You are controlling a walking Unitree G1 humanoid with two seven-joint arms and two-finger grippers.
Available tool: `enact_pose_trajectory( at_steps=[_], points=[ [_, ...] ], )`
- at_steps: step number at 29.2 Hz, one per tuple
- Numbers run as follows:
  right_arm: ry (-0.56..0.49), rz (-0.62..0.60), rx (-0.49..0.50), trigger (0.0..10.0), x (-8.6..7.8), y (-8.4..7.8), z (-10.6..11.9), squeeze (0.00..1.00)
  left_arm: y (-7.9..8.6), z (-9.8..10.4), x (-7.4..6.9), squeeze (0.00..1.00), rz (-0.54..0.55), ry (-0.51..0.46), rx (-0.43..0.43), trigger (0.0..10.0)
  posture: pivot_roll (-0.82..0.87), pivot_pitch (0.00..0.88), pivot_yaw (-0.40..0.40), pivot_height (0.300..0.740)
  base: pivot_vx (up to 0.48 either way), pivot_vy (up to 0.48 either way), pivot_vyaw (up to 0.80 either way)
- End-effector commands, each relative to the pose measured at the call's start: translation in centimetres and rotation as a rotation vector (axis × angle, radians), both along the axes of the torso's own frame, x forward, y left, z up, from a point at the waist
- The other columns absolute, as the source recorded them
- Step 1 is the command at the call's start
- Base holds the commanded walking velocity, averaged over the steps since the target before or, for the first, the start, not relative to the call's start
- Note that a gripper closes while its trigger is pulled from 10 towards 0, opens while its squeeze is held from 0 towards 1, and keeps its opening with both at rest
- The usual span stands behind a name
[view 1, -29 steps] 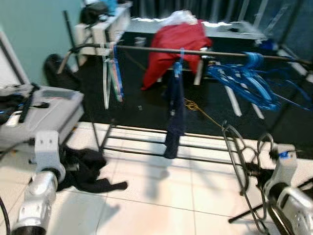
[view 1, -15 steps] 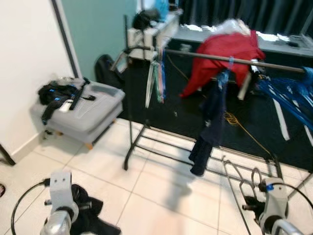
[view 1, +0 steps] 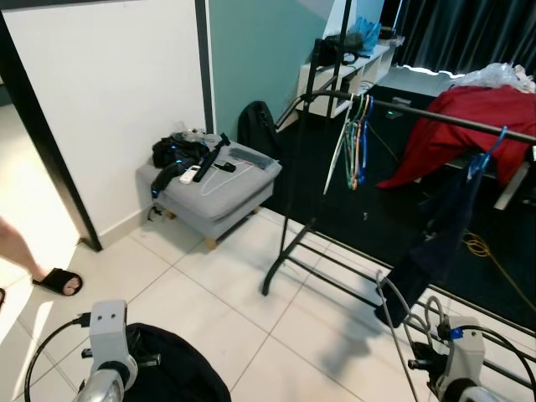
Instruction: Hang hanger
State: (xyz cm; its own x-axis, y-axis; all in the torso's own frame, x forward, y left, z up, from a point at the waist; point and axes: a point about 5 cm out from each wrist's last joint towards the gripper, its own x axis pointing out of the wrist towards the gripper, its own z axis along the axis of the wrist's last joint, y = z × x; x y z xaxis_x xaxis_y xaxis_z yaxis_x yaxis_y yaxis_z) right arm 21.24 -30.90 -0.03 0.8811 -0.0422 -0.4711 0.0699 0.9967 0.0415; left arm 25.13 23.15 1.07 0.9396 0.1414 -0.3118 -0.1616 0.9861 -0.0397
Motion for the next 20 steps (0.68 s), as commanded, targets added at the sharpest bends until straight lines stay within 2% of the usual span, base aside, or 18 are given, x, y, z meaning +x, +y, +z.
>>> enact_pose_trajectory(
  at_steps=[1,20],
  points=[
    [-0.018,0.010,-0.003,10.0,0.32,0.33,0.02,0.00,0.42,-0.27,-0.29,0.00,0.001,0.006,0.015,10.0,0.01,0.045,-0.039,0.740,0.000,0.000,0.78],
    [-0.027,0.018,-0.015,10.0,0.68,0.42,-0.21,0.00,0.53,-0.28,0.30,0.00,0.015,-0.016,-0.007,10.0,0.01,0.040,-0.045,0.740,0.000,0.000,0.78]
  ],
)
